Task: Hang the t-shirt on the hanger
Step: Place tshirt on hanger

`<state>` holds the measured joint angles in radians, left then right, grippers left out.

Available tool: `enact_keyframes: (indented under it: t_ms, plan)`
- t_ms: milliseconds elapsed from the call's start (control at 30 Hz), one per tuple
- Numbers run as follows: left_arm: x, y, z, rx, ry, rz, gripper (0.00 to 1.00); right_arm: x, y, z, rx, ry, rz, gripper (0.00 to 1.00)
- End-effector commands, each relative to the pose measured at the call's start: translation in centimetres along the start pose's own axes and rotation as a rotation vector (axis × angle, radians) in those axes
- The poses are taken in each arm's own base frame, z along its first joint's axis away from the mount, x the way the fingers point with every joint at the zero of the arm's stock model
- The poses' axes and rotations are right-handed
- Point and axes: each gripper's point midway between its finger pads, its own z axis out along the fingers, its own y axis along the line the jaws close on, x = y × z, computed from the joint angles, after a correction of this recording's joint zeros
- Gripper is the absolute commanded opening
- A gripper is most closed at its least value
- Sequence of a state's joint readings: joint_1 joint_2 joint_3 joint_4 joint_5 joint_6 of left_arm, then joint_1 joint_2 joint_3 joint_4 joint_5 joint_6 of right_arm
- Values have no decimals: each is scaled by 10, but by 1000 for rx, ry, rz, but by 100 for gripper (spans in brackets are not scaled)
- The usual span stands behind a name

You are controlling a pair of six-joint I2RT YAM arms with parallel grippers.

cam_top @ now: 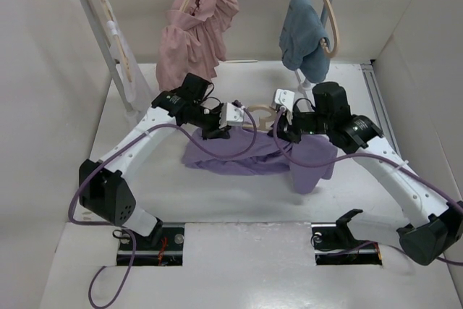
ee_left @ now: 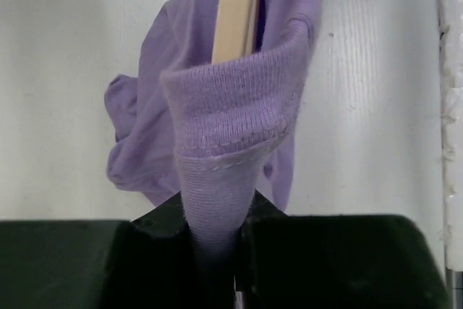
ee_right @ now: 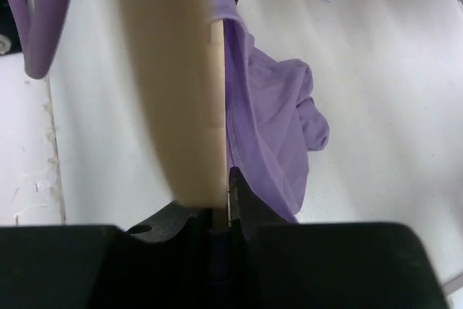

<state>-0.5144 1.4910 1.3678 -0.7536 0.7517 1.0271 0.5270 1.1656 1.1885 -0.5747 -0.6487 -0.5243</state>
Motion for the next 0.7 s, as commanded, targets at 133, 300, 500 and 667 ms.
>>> enact_keyframes:
  t_ms: [133,300,500,667]
  plan:
    - [-36,-7,-37,-17,-171,-85,0,-17,-43,-21,154,-129,136,100]
    - [-20,-13,-37,-43,-121,-86,0,-4,-77,-65,363,-137,214,100]
    - [-11,-13,-38,-58,-98,-91,0,41,-84,-101,552,-14,299,100]
    - [-9,-16,-36,-43,-97,-75,0,46,-73,-100,481,-46,249,100]
